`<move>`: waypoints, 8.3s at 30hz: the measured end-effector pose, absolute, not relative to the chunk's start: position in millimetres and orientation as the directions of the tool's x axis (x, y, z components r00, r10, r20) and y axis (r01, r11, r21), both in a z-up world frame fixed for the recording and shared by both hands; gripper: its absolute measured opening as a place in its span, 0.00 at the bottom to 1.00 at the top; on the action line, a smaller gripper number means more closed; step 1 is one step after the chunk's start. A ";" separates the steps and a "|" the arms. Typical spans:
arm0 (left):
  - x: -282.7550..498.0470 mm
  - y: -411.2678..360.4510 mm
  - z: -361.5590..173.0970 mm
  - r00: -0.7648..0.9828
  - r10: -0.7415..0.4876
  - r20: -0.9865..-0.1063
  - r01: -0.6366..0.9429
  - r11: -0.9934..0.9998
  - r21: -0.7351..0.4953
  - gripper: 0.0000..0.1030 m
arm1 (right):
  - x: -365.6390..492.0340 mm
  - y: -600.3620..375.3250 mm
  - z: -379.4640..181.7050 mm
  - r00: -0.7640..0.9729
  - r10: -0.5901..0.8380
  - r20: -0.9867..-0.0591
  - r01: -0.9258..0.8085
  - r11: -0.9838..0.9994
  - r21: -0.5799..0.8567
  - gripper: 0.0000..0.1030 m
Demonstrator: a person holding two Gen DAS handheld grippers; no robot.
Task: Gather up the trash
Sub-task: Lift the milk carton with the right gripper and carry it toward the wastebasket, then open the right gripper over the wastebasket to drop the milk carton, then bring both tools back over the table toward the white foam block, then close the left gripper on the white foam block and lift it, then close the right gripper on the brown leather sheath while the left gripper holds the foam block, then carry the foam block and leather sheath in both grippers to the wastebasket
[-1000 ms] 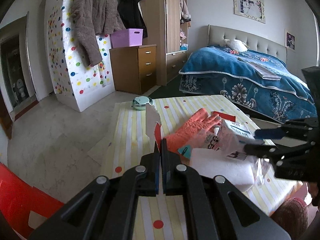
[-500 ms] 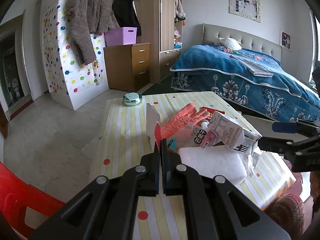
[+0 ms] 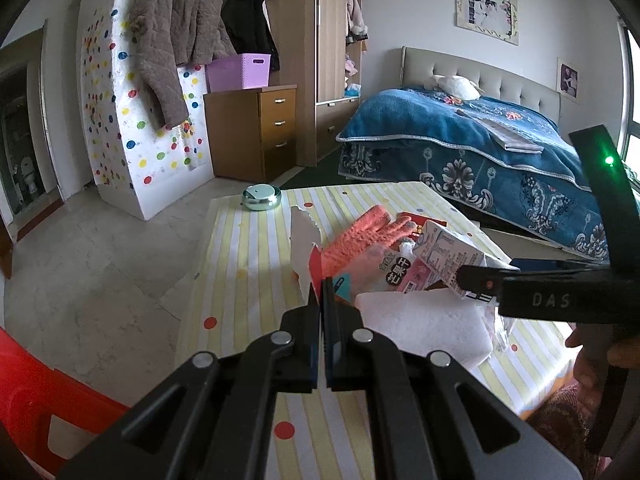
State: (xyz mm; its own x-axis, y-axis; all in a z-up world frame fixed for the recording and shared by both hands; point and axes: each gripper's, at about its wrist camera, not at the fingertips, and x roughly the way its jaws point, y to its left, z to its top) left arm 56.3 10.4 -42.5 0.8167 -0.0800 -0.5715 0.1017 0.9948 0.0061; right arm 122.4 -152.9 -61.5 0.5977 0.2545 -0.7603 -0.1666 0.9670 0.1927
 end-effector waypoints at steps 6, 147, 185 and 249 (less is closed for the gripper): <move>58.3 7.6 -42.5 0.815 -0.091 -0.572 0.117 0.993 0.008 0.00 | 126.2 -153.6 -63.8 0.614 0.241 -0.752 -0.174 0.970 0.169 0.76; 66.6 -7.3 -80.4 0.706 -0.137 -0.695 0.189 0.982 -0.002 0.75 | 48.2 -209.9 -34.2 0.687 0.202 -0.698 -0.173 0.978 0.113 0.58; 53.9 65.0 -62.6 0.759 -0.063 -0.648 0.014 0.997 -0.081 0.49 | 87.6 -97.5 -76.5 0.632 0.172 -0.756 -0.241 0.970 0.019 0.65; 31.7 -290.7 -43.0 0.563 -0.536 -0.630 0.652 0.756 -0.060 0.50 | -55.2 -412.5 -33.5 0.754 -0.172 -0.634 0.288 0.954 0.084 0.54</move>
State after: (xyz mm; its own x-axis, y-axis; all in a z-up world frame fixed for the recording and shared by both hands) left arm 31.7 -290.7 -43.0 0.5627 -0.5357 -0.6296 0.6520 0.7558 -0.0604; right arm -55.2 -412.5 -33.5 0.7543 -0.1716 -0.6337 0.2877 0.9540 0.0842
